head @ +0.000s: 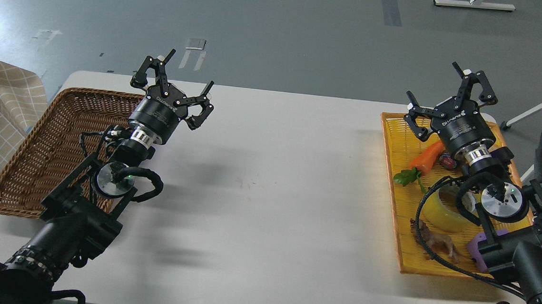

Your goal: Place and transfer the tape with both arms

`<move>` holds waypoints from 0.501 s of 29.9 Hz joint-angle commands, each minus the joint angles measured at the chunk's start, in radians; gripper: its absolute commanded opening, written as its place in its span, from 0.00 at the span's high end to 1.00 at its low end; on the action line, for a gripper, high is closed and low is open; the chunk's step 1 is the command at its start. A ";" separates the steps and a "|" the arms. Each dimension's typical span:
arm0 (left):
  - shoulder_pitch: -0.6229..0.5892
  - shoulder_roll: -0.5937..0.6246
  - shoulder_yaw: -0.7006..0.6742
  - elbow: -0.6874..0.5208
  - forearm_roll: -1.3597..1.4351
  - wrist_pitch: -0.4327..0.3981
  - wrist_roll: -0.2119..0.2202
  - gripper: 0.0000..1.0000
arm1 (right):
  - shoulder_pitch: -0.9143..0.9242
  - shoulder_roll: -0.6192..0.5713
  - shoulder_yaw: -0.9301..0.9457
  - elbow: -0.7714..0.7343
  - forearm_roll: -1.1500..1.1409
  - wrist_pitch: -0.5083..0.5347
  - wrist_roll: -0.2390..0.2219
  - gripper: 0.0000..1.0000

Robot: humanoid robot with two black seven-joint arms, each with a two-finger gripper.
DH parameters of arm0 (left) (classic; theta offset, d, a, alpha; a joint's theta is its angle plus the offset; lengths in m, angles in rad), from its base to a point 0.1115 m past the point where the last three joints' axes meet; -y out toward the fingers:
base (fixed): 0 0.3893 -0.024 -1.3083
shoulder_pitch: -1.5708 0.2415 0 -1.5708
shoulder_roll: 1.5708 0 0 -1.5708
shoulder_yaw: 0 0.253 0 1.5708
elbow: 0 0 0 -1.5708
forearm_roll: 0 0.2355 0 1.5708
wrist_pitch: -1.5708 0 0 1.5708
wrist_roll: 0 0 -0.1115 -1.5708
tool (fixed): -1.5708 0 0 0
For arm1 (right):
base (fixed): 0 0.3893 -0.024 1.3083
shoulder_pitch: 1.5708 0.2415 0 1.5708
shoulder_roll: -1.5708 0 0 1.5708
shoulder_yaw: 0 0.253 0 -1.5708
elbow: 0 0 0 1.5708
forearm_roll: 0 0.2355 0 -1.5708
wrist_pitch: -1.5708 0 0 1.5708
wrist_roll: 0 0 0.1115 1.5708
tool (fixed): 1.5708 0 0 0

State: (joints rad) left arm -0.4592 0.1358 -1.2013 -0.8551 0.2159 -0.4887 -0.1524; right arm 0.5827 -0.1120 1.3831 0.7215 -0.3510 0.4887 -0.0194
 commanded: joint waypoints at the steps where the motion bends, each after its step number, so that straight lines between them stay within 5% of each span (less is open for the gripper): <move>1: -0.001 -0.008 -0.001 -0.001 0.000 0.000 -0.004 0.02 | -0.001 0.002 0.001 0.000 0.000 0.000 -0.002 0.00; 15: -0.001 -0.013 -0.001 -0.013 0.003 0.000 0.002 0.02 | -0.003 0.003 0.001 0.004 0.000 0.000 -0.002 0.00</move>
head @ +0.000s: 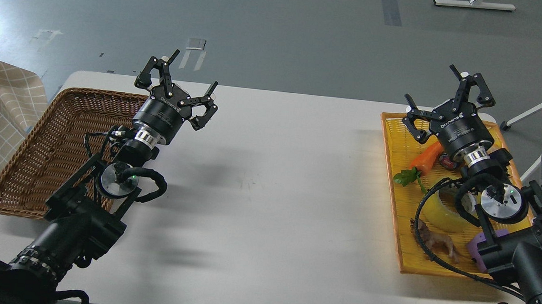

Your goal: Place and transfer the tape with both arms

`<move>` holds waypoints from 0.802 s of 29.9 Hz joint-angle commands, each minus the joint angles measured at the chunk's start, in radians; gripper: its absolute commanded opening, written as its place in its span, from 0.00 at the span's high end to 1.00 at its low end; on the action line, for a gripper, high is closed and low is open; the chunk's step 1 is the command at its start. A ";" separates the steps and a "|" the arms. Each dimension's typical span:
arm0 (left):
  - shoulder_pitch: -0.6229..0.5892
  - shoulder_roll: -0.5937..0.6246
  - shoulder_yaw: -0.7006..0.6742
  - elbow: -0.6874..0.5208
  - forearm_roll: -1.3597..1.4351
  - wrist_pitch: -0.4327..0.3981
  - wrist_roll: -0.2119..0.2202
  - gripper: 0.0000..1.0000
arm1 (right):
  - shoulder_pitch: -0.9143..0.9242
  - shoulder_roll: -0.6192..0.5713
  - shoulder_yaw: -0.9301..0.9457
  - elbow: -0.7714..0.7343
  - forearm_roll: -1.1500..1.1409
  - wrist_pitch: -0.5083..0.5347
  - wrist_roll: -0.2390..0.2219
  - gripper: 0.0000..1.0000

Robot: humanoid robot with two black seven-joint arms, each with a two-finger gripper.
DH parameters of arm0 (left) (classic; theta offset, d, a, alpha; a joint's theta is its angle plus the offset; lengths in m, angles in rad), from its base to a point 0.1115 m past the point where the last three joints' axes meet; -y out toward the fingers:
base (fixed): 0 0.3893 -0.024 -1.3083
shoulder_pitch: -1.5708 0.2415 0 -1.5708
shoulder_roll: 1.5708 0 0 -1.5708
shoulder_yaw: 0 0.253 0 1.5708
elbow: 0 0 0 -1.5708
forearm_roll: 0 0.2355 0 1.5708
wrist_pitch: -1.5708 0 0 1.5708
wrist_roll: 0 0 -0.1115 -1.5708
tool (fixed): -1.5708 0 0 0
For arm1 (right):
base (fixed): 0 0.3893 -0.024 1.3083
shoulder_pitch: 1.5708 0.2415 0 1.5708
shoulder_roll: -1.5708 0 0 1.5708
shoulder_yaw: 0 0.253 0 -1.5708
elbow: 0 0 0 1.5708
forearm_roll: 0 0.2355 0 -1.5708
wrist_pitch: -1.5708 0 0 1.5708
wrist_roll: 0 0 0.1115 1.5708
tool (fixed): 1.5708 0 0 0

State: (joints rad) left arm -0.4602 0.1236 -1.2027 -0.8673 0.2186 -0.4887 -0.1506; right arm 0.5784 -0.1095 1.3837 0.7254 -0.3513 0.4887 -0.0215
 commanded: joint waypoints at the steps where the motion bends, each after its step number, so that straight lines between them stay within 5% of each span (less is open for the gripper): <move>1: 0.000 -0.001 0.000 -0.002 0.001 0.000 0.000 0.02 | 0.001 0.001 0.000 0.000 0.000 0.000 0.000 0.00; 24: 0.006 -0.001 0.000 -0.032 0.002 0.000 -0.001 0.02 | 0.003 0.007 0.003 0.003 0.002 0.000 0.002 0.00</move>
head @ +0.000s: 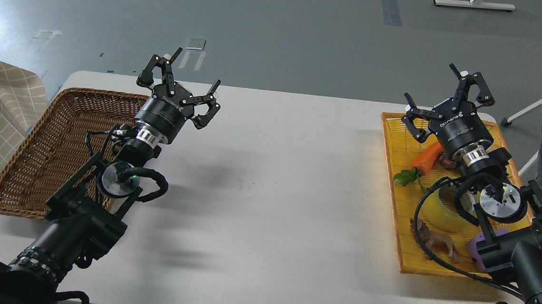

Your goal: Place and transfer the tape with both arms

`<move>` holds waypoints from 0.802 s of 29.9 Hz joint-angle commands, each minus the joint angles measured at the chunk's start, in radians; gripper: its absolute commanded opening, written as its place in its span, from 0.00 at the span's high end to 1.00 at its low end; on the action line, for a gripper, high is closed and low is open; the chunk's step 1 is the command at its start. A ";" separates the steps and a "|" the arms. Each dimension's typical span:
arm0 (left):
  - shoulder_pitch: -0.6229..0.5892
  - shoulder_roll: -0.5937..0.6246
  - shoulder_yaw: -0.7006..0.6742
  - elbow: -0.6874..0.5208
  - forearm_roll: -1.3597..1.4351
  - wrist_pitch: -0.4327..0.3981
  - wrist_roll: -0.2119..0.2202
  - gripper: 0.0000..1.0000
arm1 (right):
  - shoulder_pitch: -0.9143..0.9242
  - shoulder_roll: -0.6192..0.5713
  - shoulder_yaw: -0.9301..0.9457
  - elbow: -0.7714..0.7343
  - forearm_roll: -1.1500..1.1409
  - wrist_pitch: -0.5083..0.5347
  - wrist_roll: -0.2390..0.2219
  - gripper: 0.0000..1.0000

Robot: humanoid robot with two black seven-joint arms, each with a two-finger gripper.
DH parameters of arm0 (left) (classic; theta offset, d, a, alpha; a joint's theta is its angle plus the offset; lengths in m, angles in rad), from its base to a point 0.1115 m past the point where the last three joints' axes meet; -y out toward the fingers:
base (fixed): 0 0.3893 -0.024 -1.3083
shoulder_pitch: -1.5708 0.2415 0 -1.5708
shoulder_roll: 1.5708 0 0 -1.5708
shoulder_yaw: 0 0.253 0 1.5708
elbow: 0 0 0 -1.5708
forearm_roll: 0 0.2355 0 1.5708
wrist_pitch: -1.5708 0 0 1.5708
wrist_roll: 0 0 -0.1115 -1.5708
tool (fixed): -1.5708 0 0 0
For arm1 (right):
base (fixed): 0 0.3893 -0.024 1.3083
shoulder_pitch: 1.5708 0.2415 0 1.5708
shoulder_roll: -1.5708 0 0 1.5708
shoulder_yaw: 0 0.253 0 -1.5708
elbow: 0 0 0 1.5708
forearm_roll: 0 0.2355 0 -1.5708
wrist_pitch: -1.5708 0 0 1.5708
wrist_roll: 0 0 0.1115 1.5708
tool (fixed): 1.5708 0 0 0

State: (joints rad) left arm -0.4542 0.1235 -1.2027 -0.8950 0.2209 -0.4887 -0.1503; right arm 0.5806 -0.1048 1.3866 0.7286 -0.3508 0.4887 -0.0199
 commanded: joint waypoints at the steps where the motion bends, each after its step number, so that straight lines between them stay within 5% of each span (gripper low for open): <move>1: 0.000 -0.001 0.000 -0.004 0.000 0.000 -0.003 0.02 | 0.001 0.002 0.000 0.000 0.001 0.000 0.000 0.00; 24: 0.000 0.001 -0.001 -0.013 0.000 0.000 -0.003 0.02 | -0.002 0.004 -0.003 0.000 0.001 0.000 0.000 0.00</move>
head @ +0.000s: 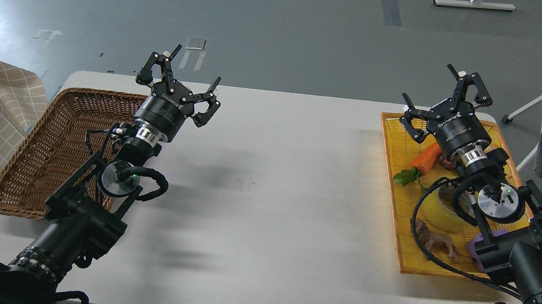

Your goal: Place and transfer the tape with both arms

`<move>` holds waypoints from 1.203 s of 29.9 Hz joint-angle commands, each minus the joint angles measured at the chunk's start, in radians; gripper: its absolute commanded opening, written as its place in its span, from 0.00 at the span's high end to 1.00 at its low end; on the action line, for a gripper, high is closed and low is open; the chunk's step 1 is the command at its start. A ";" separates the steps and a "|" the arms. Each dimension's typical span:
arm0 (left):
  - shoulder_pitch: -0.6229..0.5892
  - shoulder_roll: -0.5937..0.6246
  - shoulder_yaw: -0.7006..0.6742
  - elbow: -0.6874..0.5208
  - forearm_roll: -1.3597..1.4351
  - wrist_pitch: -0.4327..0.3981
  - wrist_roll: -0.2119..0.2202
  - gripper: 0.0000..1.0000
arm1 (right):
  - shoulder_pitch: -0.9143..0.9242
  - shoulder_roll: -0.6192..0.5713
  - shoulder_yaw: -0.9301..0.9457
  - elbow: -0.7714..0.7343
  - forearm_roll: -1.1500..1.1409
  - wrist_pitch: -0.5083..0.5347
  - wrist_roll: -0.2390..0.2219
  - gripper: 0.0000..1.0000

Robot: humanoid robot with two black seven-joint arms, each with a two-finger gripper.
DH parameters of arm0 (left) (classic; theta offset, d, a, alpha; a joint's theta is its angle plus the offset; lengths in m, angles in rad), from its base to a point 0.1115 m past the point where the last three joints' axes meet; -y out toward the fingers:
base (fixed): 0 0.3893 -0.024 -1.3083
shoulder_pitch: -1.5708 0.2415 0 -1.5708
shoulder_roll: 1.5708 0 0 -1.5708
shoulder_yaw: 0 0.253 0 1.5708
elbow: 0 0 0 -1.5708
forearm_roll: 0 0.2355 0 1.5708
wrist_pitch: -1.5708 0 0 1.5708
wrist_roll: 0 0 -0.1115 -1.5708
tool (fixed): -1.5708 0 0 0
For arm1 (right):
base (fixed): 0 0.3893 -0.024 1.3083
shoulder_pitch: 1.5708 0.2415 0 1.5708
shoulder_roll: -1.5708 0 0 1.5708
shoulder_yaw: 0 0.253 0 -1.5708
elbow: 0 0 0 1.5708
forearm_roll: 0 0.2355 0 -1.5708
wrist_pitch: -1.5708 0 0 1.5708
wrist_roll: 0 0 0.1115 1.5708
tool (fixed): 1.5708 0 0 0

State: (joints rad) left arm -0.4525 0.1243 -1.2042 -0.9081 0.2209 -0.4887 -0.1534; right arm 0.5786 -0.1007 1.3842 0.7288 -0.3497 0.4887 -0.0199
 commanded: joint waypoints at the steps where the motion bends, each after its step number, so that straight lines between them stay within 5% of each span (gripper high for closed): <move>1: -0.002 0.000 0.000 0.000 0.000 0.000 0.000 0.02 | 0.000 -0.001 -0.001 0.000 0.000 0.000 0.000 0.00; 23: -0.003 0.005 0.000 -0.014 0.000 0.000 0.000 0.02 | 0.012 -0.014 -0.004 0.000 -0.006 0.000 -0.003 0.00; 36: -0.009 0.003 0.002 -0.014 0.000 0.000 0.000 0.02 | 0.044 -0.131 -0.221 0.038 -0.011 0.000 0.000 0.00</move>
State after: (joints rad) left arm -0.4596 0.1266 -1.2031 -0.9220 0.2209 -0.4887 -0.1534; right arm 0.6086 -0.1929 1.2137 0.7541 -0.3585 0.4887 -0.0199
